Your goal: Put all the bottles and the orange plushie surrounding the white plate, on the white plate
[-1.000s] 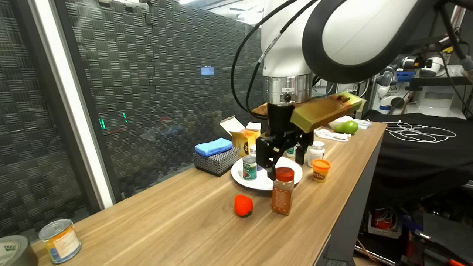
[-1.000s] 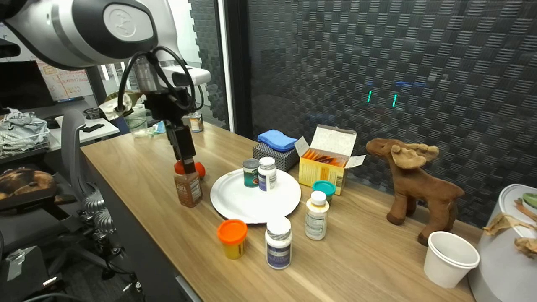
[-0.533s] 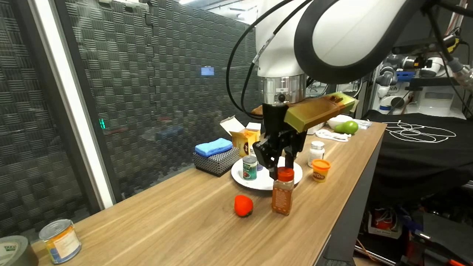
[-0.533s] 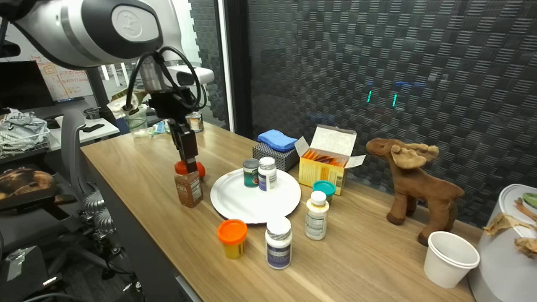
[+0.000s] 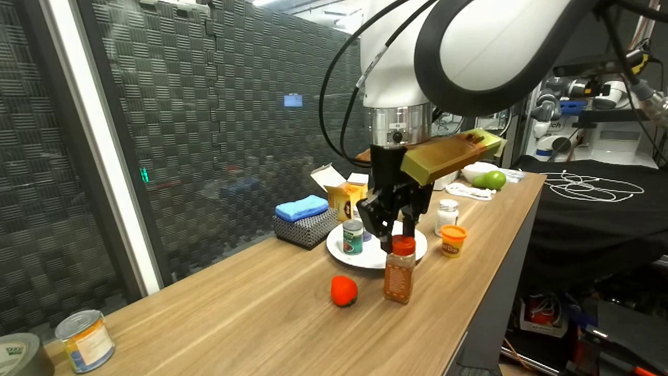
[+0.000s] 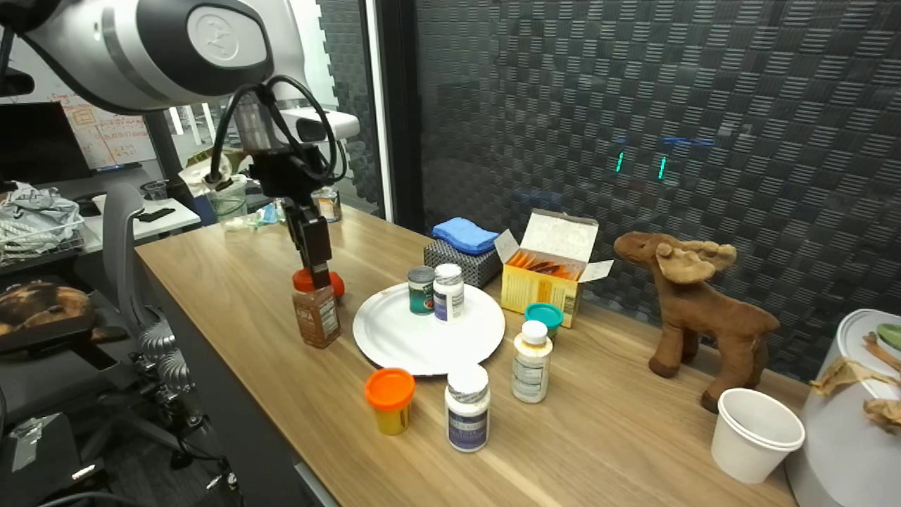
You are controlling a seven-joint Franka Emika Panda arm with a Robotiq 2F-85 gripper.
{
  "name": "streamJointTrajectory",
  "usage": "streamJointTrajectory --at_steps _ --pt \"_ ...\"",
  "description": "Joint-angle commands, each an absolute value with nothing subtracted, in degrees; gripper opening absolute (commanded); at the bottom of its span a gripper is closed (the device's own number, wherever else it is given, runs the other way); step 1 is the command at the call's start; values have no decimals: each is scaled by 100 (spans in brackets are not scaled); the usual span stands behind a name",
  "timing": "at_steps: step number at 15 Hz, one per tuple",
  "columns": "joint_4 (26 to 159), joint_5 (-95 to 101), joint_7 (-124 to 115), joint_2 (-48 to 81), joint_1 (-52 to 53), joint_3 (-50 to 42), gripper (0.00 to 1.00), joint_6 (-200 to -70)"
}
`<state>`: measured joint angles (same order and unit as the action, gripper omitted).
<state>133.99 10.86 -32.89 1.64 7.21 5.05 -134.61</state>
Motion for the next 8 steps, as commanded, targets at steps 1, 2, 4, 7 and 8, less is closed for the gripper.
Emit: streamJointTrajectory --at_steps 1,2,4,7,8 --pt "13254 882 -3307 -211 713 548 24 -12884" --pt "13211 848 -3322 -288 708 554 24 -12708" --pt "13077 861 -3333 -431 678 557 24 -12364" --pt "12792 1170 -3412 -428 512 491 24 -12155" --pt "12705 1252 -3448 -371 442 460 24 -12186"
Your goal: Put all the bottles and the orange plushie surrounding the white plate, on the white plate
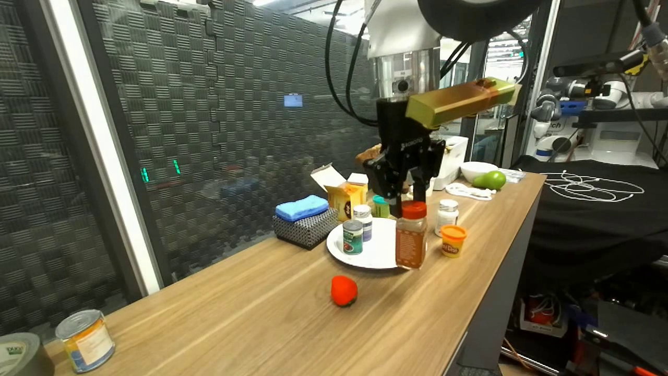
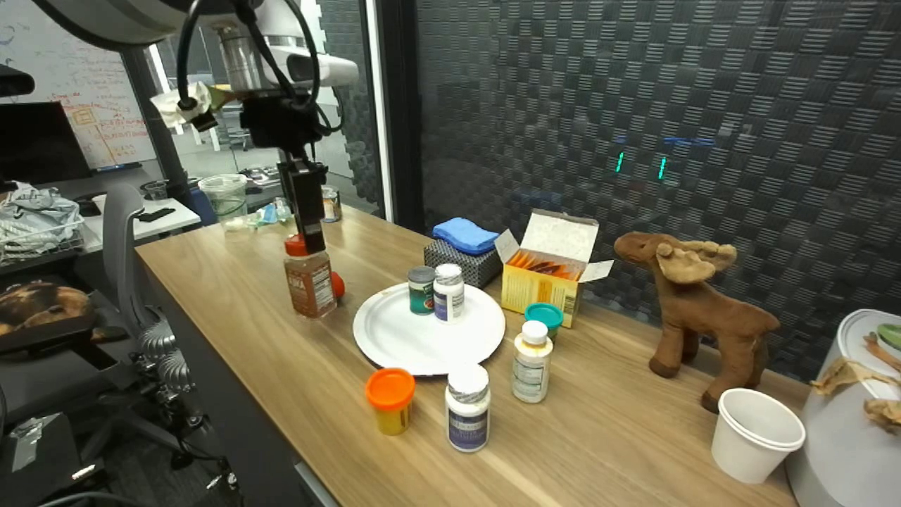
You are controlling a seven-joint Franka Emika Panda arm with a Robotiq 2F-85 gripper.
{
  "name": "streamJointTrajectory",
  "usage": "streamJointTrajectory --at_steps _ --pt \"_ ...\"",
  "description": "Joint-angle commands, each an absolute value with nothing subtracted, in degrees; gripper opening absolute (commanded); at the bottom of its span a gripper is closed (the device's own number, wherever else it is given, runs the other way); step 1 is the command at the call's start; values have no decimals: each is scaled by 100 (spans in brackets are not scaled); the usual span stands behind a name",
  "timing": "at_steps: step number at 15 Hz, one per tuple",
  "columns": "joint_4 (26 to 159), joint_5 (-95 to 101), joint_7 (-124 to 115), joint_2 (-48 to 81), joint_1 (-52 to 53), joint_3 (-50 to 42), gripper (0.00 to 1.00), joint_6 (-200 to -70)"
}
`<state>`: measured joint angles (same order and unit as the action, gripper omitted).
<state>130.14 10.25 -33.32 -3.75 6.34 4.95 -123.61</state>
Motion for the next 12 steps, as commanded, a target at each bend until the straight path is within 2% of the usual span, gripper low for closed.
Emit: streamJointTrajectory --at_steps 1,12 --pt "12615 1361 -3483 -287 371 428 24 -12221" --pt "11997 922 -3332 835 -57 -181 24 -13196"
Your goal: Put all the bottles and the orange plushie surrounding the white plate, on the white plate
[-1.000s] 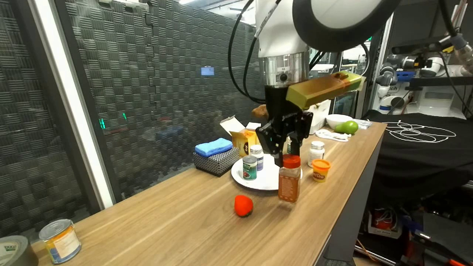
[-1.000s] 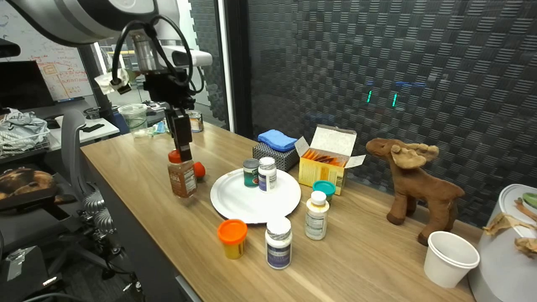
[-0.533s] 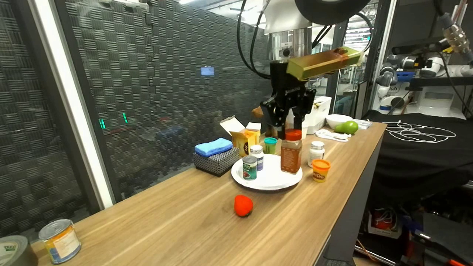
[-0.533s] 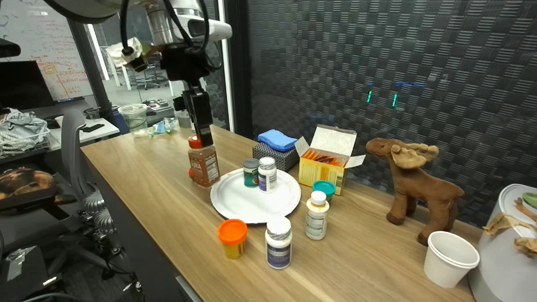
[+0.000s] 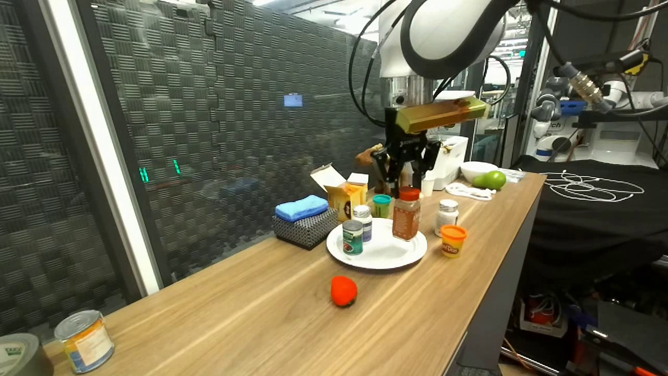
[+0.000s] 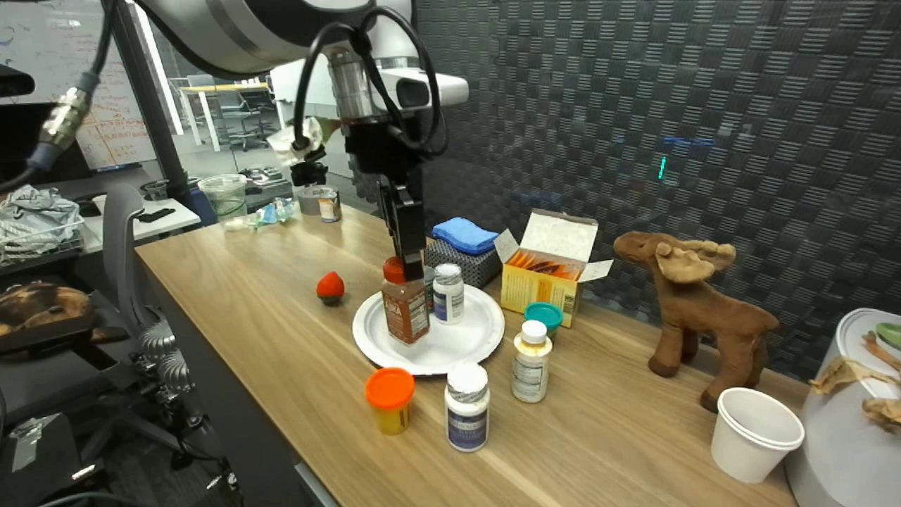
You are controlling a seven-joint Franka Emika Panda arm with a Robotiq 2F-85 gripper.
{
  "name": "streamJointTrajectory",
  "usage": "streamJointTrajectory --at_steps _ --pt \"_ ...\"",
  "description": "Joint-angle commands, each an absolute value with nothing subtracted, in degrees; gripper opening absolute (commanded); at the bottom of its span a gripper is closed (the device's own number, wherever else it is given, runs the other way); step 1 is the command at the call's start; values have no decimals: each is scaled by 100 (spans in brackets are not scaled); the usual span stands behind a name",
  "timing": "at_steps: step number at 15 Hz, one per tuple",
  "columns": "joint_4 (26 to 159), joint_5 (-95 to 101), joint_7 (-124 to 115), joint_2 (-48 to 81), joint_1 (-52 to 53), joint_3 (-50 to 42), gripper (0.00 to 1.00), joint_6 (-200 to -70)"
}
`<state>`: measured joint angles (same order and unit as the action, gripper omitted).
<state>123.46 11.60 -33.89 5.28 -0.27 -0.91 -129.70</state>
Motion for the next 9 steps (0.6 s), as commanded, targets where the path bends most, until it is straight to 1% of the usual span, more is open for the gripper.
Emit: streamJointTrajectory --at_steps 1,9 --pt "11908 872 -3329 928 -67 -226 24 -13257" --pt "11382 610 -3251 1422 -67 -444 24 -13359"
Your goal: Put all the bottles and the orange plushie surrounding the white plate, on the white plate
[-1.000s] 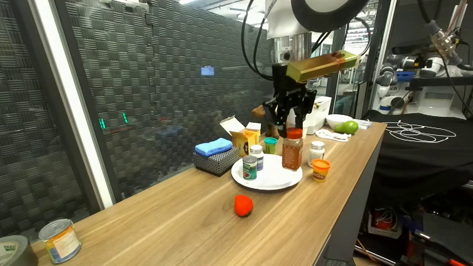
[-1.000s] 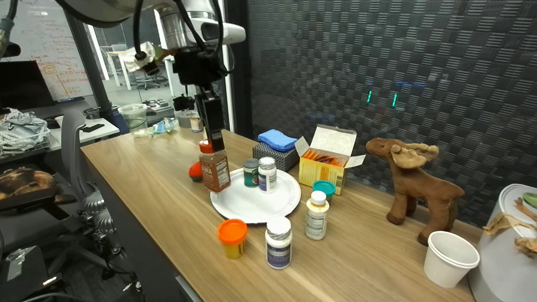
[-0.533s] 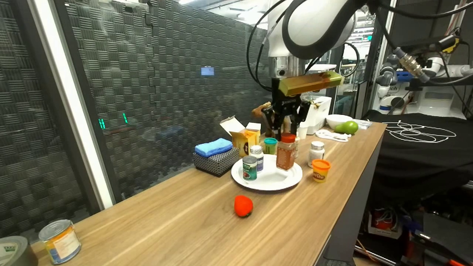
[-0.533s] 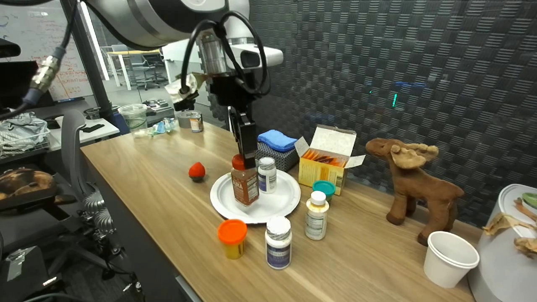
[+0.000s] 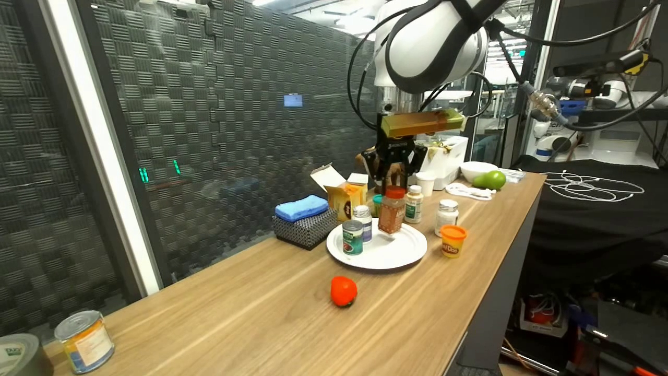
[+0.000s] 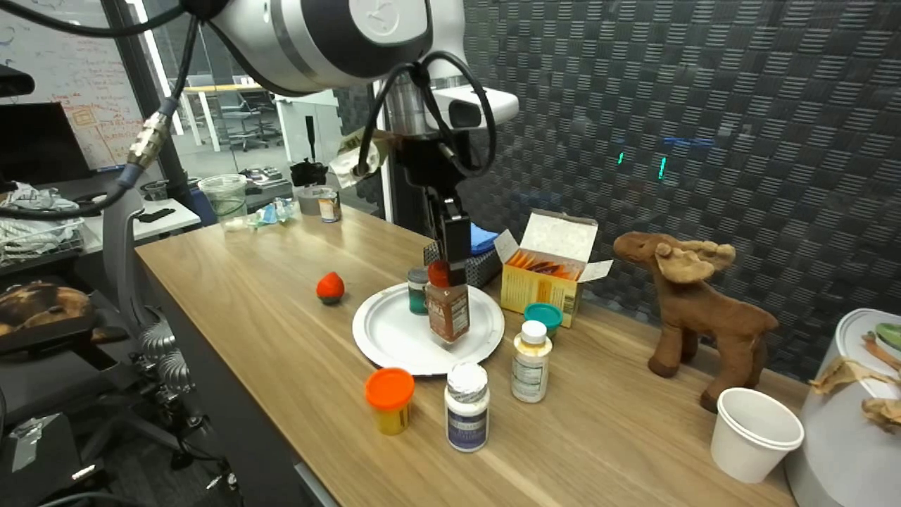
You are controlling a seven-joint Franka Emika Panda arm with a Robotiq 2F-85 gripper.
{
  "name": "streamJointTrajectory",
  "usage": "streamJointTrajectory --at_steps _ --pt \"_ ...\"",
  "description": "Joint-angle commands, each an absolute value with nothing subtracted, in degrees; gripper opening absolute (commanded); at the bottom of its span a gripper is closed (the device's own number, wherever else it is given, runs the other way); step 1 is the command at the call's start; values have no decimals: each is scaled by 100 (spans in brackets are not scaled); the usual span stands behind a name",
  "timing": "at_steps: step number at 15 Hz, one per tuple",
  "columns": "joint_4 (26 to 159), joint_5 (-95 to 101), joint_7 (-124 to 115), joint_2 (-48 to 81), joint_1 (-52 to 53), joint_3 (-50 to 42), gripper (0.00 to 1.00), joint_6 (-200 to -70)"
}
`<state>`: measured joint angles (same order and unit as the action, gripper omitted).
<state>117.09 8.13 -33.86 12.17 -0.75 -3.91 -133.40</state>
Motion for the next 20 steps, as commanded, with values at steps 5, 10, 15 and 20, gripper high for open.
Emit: streamJointTrajectory --at_steps 5,10,15,20 --pt "11080 676 -3277 1715 -2 -496 24 -13269" --pt "10839 685 -3238 1962 34 -515 24 -13180" --pt "10708 749 -3232 2028 111 -525 80 -13026" --pt "10816 961 -3499 1739 330 -555 100 -12993"
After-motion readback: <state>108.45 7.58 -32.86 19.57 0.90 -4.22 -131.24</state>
